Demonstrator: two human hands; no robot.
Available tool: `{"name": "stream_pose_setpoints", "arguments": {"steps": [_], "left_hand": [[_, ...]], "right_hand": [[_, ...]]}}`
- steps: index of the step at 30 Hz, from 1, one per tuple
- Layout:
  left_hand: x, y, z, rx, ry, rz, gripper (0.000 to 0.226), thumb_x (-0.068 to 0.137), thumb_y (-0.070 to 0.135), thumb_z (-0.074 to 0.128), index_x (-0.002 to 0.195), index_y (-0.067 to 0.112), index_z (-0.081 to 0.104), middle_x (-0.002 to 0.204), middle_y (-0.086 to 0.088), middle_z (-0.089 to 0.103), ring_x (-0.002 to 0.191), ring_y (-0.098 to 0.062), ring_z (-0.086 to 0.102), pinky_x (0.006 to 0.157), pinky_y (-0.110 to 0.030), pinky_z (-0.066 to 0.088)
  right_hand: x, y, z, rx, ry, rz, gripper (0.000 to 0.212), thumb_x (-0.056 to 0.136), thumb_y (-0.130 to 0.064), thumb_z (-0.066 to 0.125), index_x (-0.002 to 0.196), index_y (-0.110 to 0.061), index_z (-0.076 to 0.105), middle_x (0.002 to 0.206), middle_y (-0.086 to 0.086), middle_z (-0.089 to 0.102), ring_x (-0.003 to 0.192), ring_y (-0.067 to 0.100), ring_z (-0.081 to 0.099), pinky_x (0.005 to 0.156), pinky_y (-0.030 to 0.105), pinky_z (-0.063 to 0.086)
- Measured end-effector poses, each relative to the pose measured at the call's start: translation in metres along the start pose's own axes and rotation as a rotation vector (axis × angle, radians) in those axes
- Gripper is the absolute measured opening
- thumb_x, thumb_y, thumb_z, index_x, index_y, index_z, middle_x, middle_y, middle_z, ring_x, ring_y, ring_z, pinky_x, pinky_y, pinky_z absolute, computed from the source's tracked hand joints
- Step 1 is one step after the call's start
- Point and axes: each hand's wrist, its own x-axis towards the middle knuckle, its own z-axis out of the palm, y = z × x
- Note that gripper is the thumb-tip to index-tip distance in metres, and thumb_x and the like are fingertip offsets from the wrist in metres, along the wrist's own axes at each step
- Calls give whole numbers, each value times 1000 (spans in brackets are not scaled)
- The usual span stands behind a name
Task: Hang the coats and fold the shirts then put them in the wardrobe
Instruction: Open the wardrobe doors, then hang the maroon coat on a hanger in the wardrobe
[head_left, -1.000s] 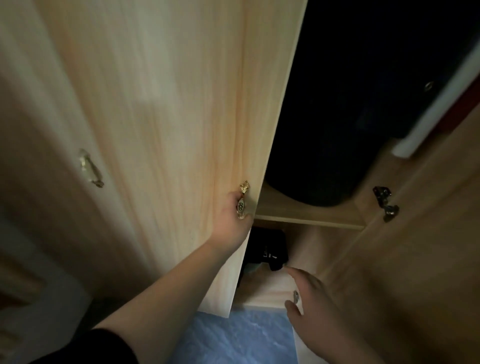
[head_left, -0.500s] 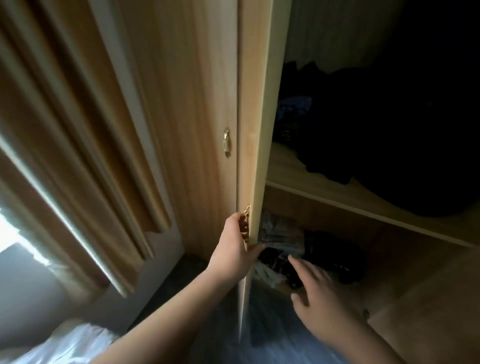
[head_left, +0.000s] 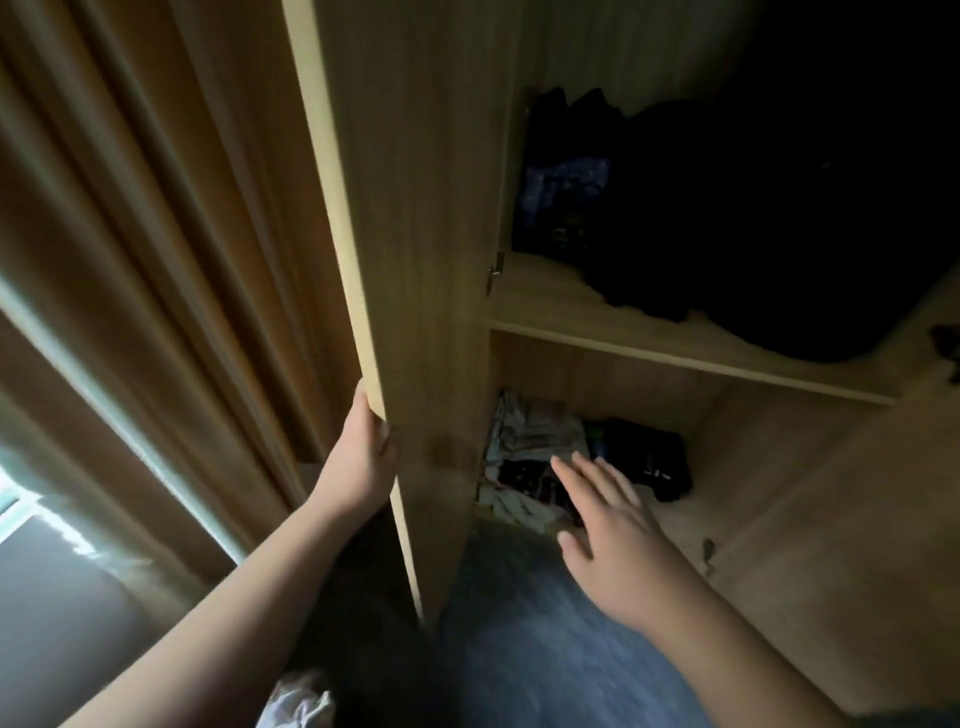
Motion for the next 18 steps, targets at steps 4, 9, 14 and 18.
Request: {"name": "stream_pose_setpoints", "arguments": {"steps": [4,9,14,18], "left_hand": [[-34,-21,19,220,-148,-38,70,89,42,42,151,39,11,142,1,53,117,-21,61,92,-41,51],[-118,-30,85,526,-532,-40,79,92,38,49,156,11,11,159,-13,27,146,-26,28,117,-33,28],[-162,19,158,665,-792,440,70,97,36,37,157,23,3,165,4,5,152,-14,1,123,-28,6],[-212,83,220,718,-886,733,67,101,43,33,157,26,2,166,-1,0,152,-21,-4,123,-38,7]], "right_hand": [[-35,3,1,-80,73,76,69,101,-41,40,156,-39,-2,164,-14,-6,150,13,-13,120,31,-3],[-97,35,10,-115,114,240,68,99,-43,37,156,-36,0,165,-7,0,152,19,-5,124,37,4],[-188,76,25,-106,99,480,70,98,-45,39,156,-34,0,166,-5,1,152,22,-5,123,44,12],[-287,102,30,-63,163,643,69,96,-50,33,156,-33,6,165,-4,6,152,23,-1,122,43,15]]}}
